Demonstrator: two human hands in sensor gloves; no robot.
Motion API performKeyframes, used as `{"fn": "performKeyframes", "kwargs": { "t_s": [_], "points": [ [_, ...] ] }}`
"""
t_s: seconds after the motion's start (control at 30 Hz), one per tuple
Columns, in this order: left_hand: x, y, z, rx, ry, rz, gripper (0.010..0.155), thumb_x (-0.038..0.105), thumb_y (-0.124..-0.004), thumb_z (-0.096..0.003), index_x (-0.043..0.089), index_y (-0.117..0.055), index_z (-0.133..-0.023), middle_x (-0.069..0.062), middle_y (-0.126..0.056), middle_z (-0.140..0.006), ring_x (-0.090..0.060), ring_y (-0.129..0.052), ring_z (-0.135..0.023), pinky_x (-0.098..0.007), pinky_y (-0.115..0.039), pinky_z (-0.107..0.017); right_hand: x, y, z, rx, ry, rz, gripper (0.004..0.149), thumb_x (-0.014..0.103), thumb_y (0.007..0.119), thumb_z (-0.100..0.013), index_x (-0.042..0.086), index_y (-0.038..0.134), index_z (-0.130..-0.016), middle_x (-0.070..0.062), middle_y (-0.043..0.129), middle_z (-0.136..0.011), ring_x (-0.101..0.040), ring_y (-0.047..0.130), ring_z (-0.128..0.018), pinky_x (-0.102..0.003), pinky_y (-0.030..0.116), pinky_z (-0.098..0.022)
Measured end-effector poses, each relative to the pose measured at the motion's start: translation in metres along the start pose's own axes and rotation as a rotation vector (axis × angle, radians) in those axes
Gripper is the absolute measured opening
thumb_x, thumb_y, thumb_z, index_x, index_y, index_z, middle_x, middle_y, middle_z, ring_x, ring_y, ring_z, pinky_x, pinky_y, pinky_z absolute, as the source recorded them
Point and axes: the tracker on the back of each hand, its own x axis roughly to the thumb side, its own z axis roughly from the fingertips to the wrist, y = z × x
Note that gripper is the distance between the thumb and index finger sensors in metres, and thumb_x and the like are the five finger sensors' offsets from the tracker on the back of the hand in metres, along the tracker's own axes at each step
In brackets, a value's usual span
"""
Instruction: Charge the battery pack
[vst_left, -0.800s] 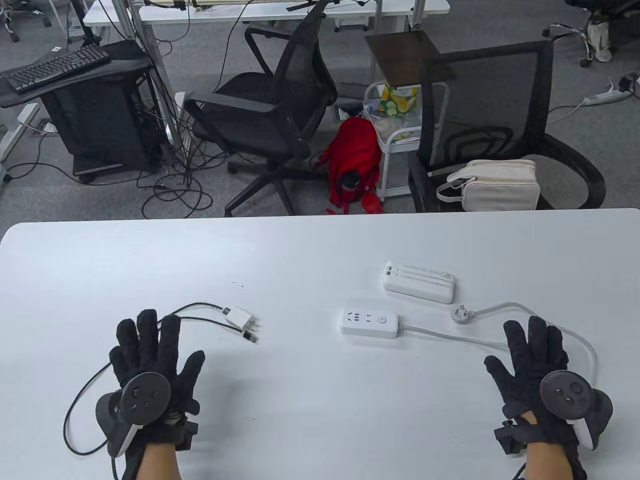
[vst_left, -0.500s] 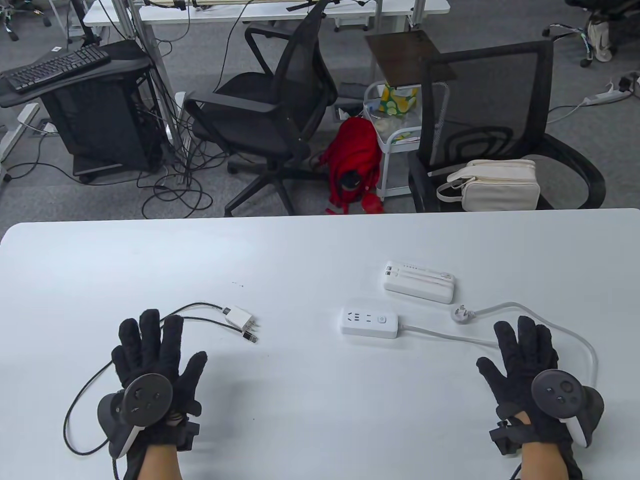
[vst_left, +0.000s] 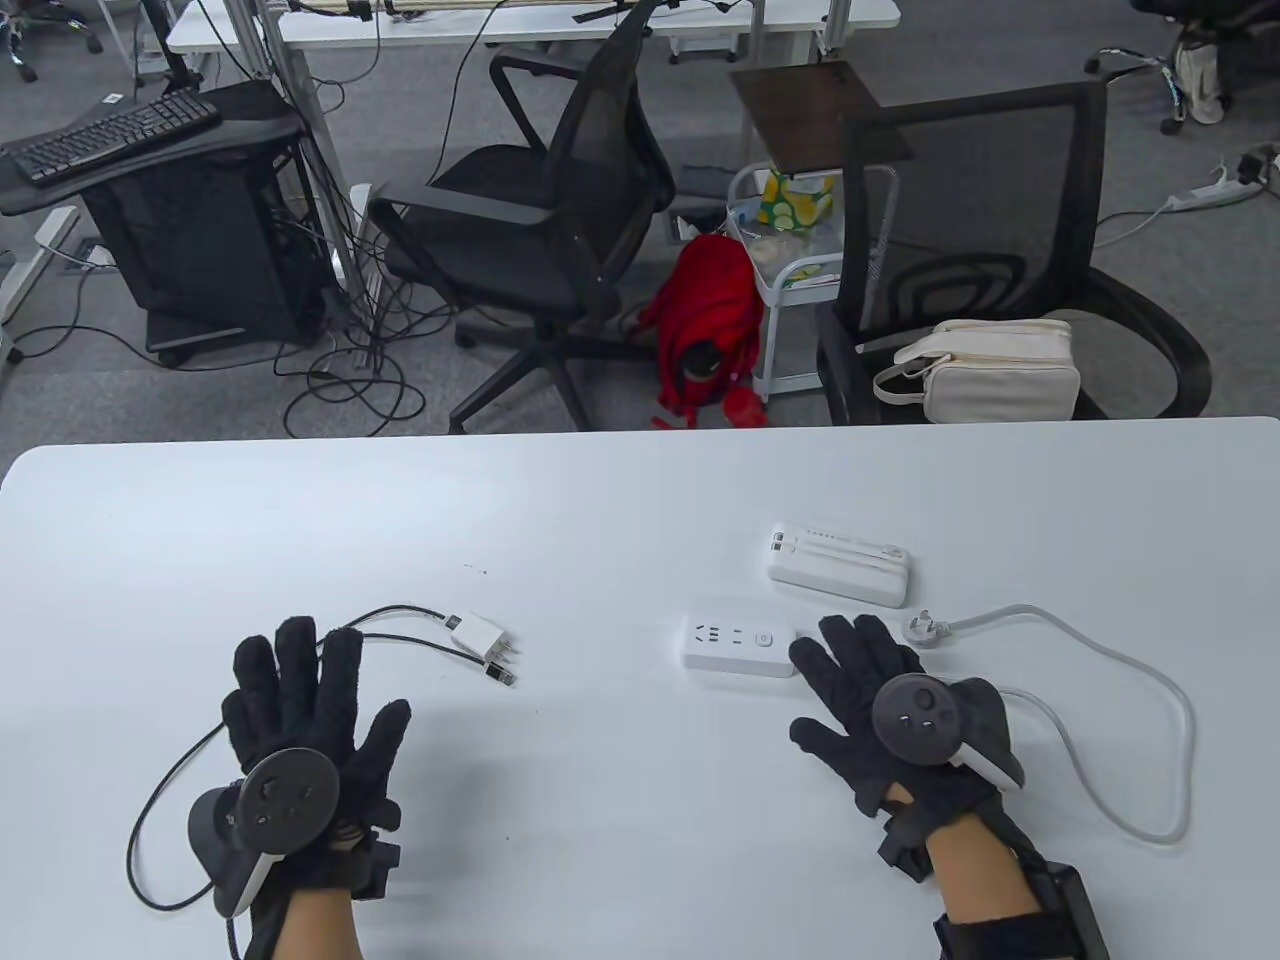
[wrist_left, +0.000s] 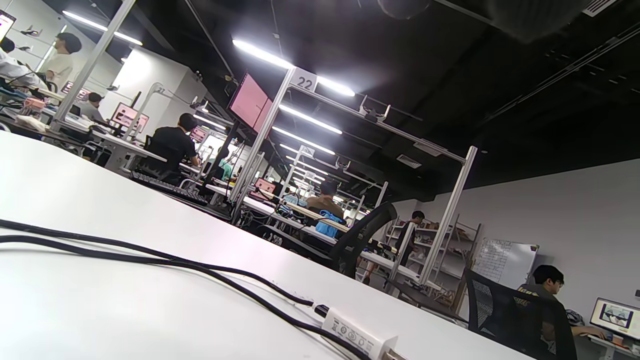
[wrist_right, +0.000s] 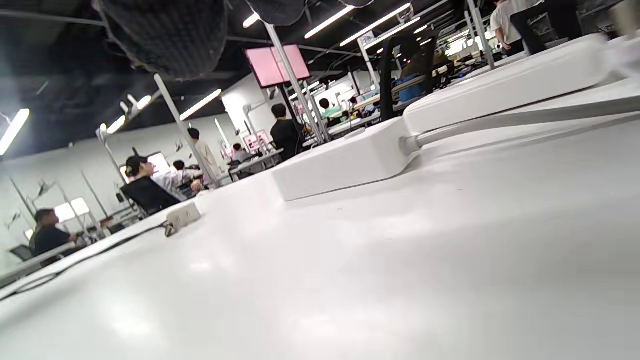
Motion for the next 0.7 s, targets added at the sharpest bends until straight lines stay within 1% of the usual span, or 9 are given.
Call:
{"fn": "performKeyframes", "kwargs": {
  "t_s": [0.1, 0.2, 0.3, 0.5, 0.7],
  "points": [
    [0.0, 0.0, 0.0, 0.001, 0.0, 0.002, 0.077, 0.059, -0.068, -0.0531, 0.034, -0.034, -0.117, -0.002, -0.011, -0.125, -0.042, 0.0, -0.114, -0.068, -0.014, -0.077, 0.003, 0.005, -0.023, 0.05, 0.019, -0.005, 0.074, 0.052, 0.075, -0.05, 0.033, 0.037, -0.111, -0.008, 0.022, -0.118, -0.041, 0.013, -0.109, -0.066, 0.02, -0.074],
    [0.0, 0.0, 0.0, -0.001, 0.0, 0.001, 0.077, 0.059, -0.068, -0.0533, 0.034, -0.034, -0.117, -0.002, -0.011, -0.125, -0.042, 0.0, -0.114, -0.068, -0.014, -0.077, 0.004, 0.009, -0.044, 0.109, 0.042, 0.054, 0.074, 0.051, 0.075, -0.05, 0.033, 0.036, -0.111, -0.008, 0.022, -0.117, -0.041, 0.014, -0.109, -0.066, 0.02, -0.074],
    [0.0, 0.001, 0.0, -0.001, 0.001, 0.006, 0.077, 0.059, -0.068, -0.0531, 0.034, -0.034, -0.117, -0.002, -0.011, -0.125, -0.042, 0.0, -0.114, -0.068, -0.014, -0.077, 0.004, 0.013, -0.059, 0.153, 0.064, 0.078, 0.075, 0.051, 0.076, -0.05, 0.033, 0.035, -0.111, -0.007, 0.021, -0.117, -0.041, 0.013, -0.109, -0.066, 0.02, -0.074],
    [-0.001, 0.003, 0.0, 0.008, 0.008, 0.011, 0.077, 0.059, -0.068, -0.0532, 0.034, -0.034, -0.117, -0.002, -0.01, -0.125, -0.042, 0.0, -0.114, -0.068, -0.014, -0.077, 0.002, 0.024, -0.078, 0.212, 0.099, 0.13, 0.078, 0.051, 0.077, -0.049, 0.033, 0.032, -0.111, -0.007, 0.02, -0.117, -0.041, 0.012, -0.109, -0.066, 0.02, -0.074],
    [-0.002, 0.004, 0.0, 0.011, 0.011, 0.015, 0.077, 0.059, -0.068, -0.0533, 0.034, -0.035, -0.117, -0.002, -0.01, -0.125, -0.042, 0.0, -0.114, -0.068, -0.014, -0.077, -0.008, 0.039, -0.092, 0.286, 0.166, 0.156, 0.081, 0.051, 0.078, -0.048, 0.031, 0.03, -0.11, -0.008, 0.02, -0.117, -0.041, 0.015, -0.109, -0.066, 0.022, -0.075]
  ]
}}
